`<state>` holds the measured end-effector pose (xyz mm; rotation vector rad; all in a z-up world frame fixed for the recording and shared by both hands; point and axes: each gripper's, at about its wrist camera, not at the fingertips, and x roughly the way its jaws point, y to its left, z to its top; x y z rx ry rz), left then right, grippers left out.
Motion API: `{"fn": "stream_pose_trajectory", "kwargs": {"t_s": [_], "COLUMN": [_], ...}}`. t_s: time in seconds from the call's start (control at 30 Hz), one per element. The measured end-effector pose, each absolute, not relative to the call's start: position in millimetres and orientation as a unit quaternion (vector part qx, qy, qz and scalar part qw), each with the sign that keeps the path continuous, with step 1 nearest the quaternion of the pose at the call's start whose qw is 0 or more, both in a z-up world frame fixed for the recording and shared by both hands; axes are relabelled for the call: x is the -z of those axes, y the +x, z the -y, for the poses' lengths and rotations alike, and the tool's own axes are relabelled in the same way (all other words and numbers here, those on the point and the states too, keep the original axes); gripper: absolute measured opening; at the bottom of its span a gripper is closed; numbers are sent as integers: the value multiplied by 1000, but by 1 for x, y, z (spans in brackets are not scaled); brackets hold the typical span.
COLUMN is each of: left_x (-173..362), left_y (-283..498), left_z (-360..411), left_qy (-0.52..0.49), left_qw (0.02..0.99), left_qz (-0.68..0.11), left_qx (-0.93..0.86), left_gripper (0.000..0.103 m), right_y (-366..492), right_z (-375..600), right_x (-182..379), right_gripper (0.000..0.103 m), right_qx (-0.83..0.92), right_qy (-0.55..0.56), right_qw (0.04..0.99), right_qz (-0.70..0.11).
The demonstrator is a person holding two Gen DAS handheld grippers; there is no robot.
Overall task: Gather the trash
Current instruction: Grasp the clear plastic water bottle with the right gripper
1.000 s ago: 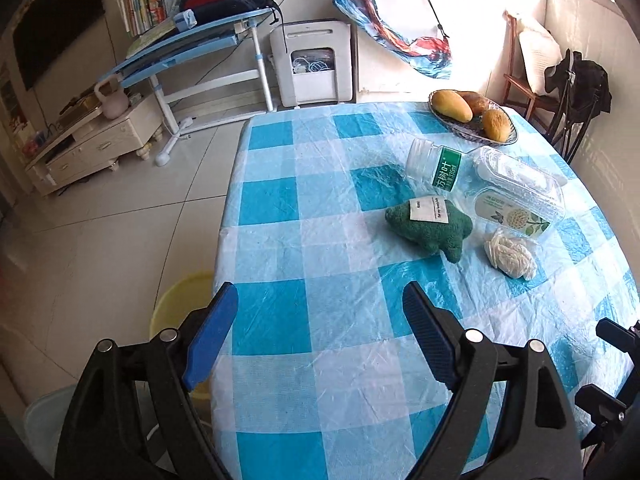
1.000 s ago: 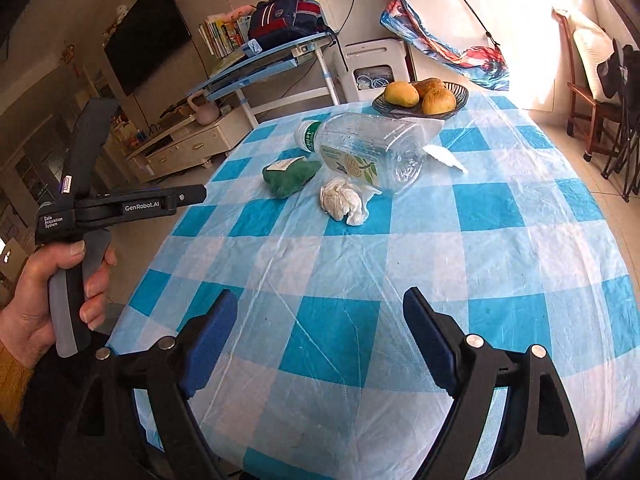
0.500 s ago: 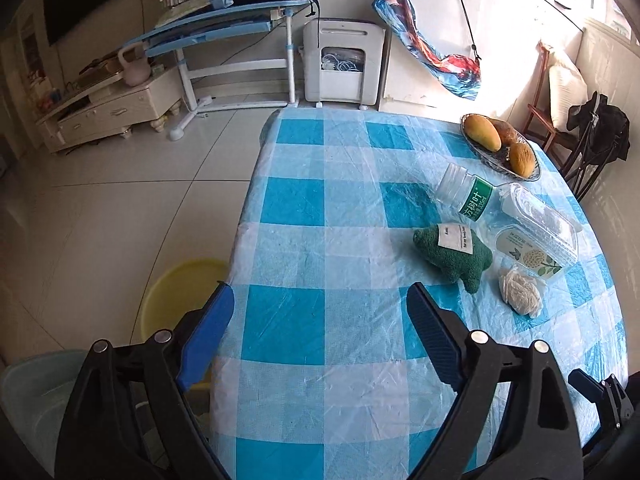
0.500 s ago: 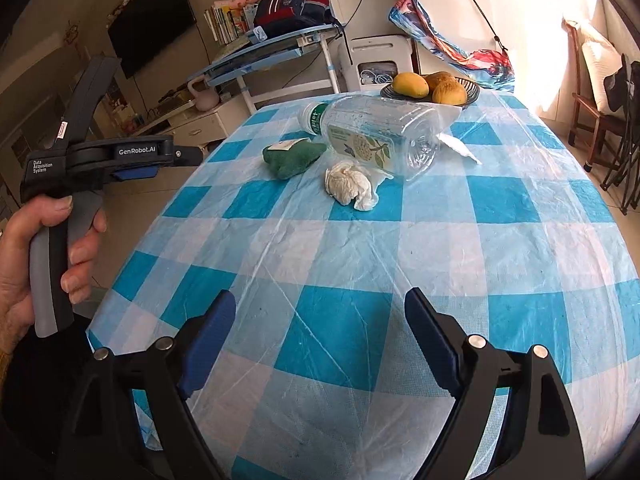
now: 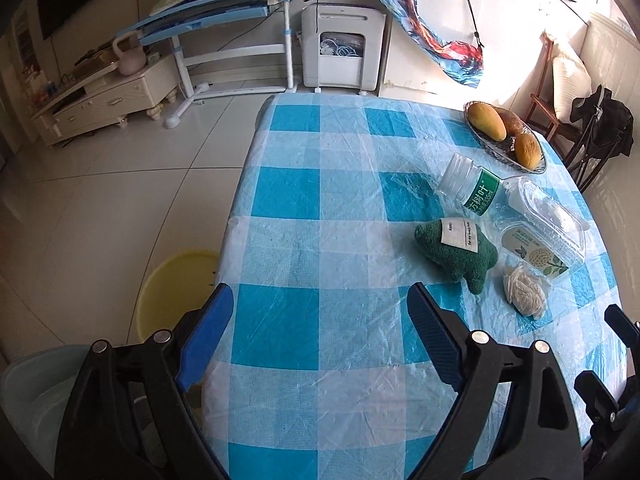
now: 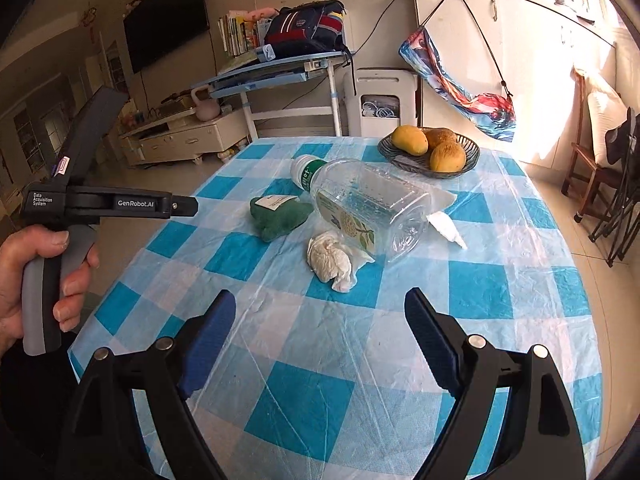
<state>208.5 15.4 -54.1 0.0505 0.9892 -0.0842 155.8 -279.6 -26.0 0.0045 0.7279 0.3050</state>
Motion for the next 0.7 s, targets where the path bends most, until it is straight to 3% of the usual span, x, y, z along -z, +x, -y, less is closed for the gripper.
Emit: {"fn": "stream_pose_trajectory", "kwargs": {"t_s": [0.23,0.43,0.47,0.5,0.7], "left_x": [54,55,55,55,56], "left_y": [208,210,210,210,209], "left_z": [-9,-10,-11,-11,-9], "left_qy": [37,36,36,37,40], "left_qw": [878,877,877,877,877], "left_qz": [-474,-477,-477,-477,-477], "left_qx": [45,42,42,42,48], "left_gripper": [86,86,86,86,86], "right_y": [220,261,262,263,226], "right_z": [261,260,261,262,281], "right_x": [19,47,50,53,54], "right_gripper": [84,84,78,60,55], "right_qx": [-176,-188,-198,-207,-213], "right_qy": [-125,-124,-112,-98,-60], "right_qw": [915,892,887,879,868], "right_qz": [-342,-391,-403,-419,-445]}}
